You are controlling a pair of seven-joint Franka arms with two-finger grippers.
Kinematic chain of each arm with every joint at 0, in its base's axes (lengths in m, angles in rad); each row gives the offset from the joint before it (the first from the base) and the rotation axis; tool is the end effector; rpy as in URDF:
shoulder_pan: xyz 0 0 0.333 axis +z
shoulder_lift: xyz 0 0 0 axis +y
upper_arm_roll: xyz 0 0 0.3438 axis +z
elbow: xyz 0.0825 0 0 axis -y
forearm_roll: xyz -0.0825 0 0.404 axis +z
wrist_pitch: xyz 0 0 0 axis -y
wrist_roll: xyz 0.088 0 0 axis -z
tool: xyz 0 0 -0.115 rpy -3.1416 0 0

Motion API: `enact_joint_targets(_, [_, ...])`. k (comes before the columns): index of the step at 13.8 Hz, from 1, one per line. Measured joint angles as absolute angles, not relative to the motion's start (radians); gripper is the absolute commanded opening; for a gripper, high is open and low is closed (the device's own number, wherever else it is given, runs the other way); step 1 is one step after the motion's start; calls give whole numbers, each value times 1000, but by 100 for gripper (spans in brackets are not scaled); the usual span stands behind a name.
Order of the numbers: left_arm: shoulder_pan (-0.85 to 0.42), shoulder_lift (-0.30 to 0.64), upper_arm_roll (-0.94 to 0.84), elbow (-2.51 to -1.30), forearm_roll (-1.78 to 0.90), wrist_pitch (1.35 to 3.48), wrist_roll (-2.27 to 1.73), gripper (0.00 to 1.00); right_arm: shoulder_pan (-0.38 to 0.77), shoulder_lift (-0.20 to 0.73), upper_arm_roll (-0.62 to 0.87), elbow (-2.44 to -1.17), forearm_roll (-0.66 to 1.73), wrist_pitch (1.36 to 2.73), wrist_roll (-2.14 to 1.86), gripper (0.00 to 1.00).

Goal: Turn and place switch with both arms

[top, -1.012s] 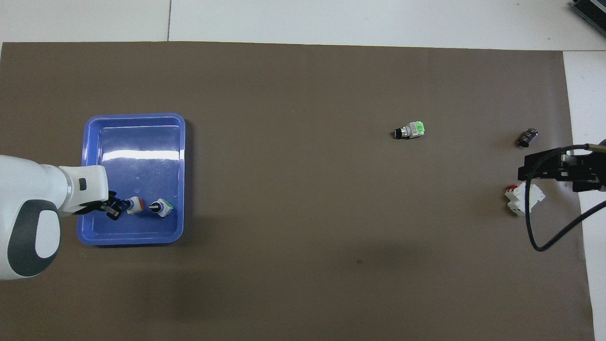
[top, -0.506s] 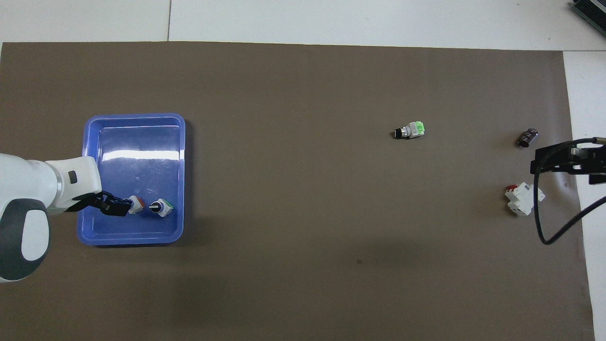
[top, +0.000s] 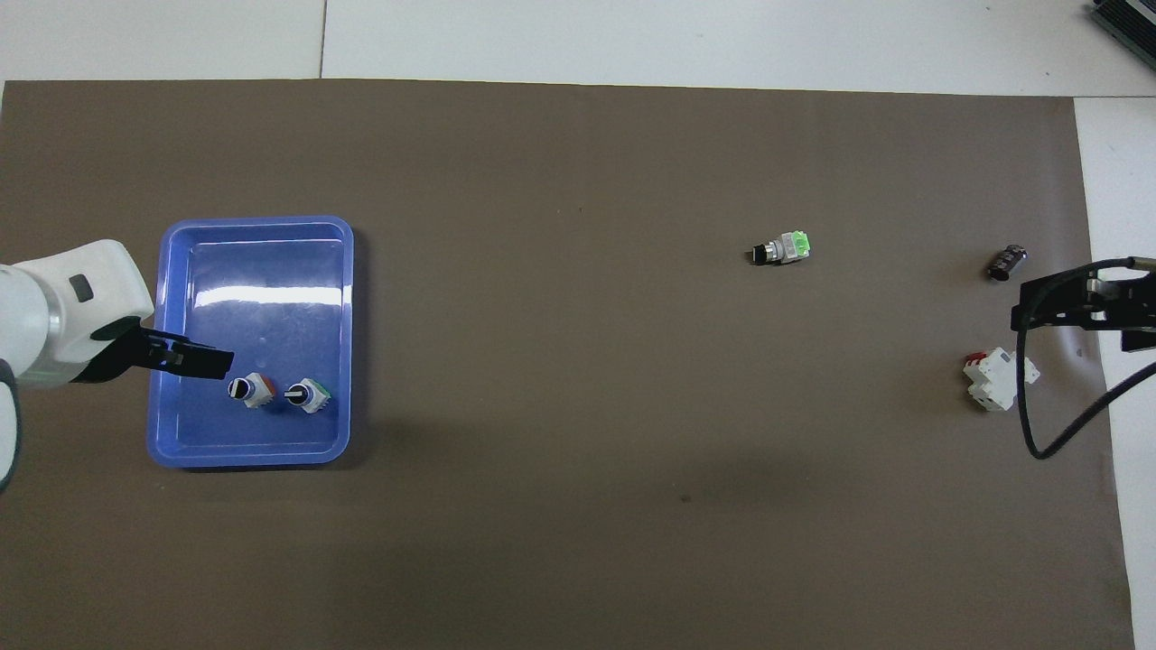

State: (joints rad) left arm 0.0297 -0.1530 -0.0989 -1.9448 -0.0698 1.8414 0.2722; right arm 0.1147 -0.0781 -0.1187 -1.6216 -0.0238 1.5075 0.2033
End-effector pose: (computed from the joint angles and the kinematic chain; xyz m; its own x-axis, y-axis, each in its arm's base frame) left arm 0.5333 -0.0460 0.5665 0.9467 -0.3163 0.0610 -0.3189 -0.9470 0.0380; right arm 0.5410 -0.0078 0.6573 0.9779 -0.2066 -0.0328 -0.2060 -0.9783 0.0216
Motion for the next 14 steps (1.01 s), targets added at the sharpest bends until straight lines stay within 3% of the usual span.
enact_joint_targets(7, [-71, -64, 7, -1608, -47, 1580, 256, 100, 124, -78, -118, -1622, -24, 1503, 203, 100])
enact_joint_targets(14, [-88, -45, -8, -1514, -39, 1444, 122, 100, 123, -79, -120, -1622, -24, 1493, 203, 100])
